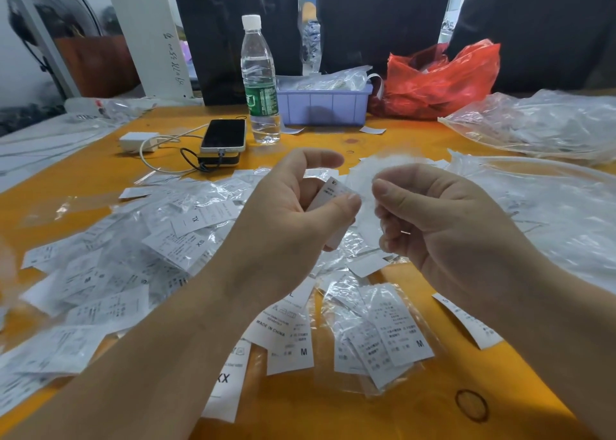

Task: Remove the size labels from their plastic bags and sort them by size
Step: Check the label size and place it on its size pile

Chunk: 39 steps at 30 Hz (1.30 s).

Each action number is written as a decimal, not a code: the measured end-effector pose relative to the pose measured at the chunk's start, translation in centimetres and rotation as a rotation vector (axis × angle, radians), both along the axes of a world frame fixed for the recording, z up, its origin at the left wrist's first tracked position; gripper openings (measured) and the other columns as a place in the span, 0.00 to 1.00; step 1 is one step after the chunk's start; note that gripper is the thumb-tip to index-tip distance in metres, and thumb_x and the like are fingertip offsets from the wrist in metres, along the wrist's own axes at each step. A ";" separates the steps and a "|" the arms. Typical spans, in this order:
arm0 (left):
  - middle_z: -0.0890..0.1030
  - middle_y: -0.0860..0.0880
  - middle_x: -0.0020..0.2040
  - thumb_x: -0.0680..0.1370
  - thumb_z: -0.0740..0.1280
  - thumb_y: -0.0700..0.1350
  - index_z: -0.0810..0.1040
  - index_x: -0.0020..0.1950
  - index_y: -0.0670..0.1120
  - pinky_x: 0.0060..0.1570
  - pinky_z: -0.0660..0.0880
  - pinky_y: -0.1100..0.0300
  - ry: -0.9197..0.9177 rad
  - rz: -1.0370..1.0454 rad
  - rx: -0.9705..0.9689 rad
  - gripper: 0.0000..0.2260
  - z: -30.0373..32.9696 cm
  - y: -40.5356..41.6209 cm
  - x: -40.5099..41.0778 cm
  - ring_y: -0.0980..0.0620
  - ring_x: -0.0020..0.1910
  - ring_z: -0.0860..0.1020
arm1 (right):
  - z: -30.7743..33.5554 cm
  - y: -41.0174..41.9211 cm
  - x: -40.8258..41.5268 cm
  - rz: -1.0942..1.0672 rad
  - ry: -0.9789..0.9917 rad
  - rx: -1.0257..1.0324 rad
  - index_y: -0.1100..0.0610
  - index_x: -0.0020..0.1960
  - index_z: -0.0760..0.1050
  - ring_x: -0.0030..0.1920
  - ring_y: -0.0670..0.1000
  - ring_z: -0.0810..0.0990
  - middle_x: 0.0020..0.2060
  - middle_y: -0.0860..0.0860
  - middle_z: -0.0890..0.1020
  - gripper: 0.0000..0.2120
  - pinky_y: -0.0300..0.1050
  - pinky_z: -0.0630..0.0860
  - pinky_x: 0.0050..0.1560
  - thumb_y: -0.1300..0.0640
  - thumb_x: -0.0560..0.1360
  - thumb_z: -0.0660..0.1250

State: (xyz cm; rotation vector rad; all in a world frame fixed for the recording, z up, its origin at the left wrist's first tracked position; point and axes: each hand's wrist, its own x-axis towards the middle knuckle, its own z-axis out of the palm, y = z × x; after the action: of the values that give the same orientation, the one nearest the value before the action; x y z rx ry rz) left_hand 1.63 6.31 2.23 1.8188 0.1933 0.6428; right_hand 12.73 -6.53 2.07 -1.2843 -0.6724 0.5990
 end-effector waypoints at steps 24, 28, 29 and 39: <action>0.80 0.38 0.41 0.72 0.64 0.49 0.73 0.58 0.57 0.45 0.78 0.43 0.154 -0.081 0.073 0.15 0.0 -0.2 0.1 0.45 0.38 0.78 | 0.2 -0.1 0.1 0.104 0.011 -0.067 0.63 0.46 0.82 0.30 0.48 0.76 0.32 0.54 0.81 0.06 0.40 0.76 0.30 0.61 0.74 0.68; 0.84 0.45 0.40 0.75 0.67 0.49 0.78 0.54 0.53 0.44 0.78 0.45 0.185 -0.068 0.092 0.08 0.0 -0.1 0.1 0.45 0.38 0.81 | 0.0 -0.1 0.1 0.094 -0.020 -0.080 0.63 0.45 0.82 0.31 0.49 0.76 0.34 0.56 0.81 0.06 0.40 0.76 0.30 0.61 0.73 0.69; 0.85 0.48 0.39 0.77 0.68 0.48 0.78 0.53 0.52 0.41 0.77 0.50 0.191 -0.062 0.092 0.05 -0.1 0.1 0.1 0.51 0.37 0.81 | 0.0 -0.1 0.1 0.089 -0.023 -0.085 0.64 0.47 0.82 0.31 0.49 0.76 0.35 0.57 0.81 0.06 0.40 0.76 0.30 0.62 0.73 0.69; 0.84 0.49 0.39 0.78 0.69 0.48 0.81 0.46 0.50 0.38 0.78 0.57 0.187 0.039 0.111 0.03 0.1 0.0 0.1 0.53 0.37 0.81 | 0.1 -0.2 0.0 0.101 -0.111 -0.095 0.63 0.45 0.82 0.31 0.48 0.76 0.33 0.55 0.80 0.05 0.40 0.75 0.31 0.62 0.75 0.68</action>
State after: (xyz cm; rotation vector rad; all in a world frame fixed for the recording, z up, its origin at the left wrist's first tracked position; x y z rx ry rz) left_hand 1.68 6.35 2.29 1.9872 0.3246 0.5188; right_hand 12.72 -6.71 2.14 -1.3859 -0.8125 0.6524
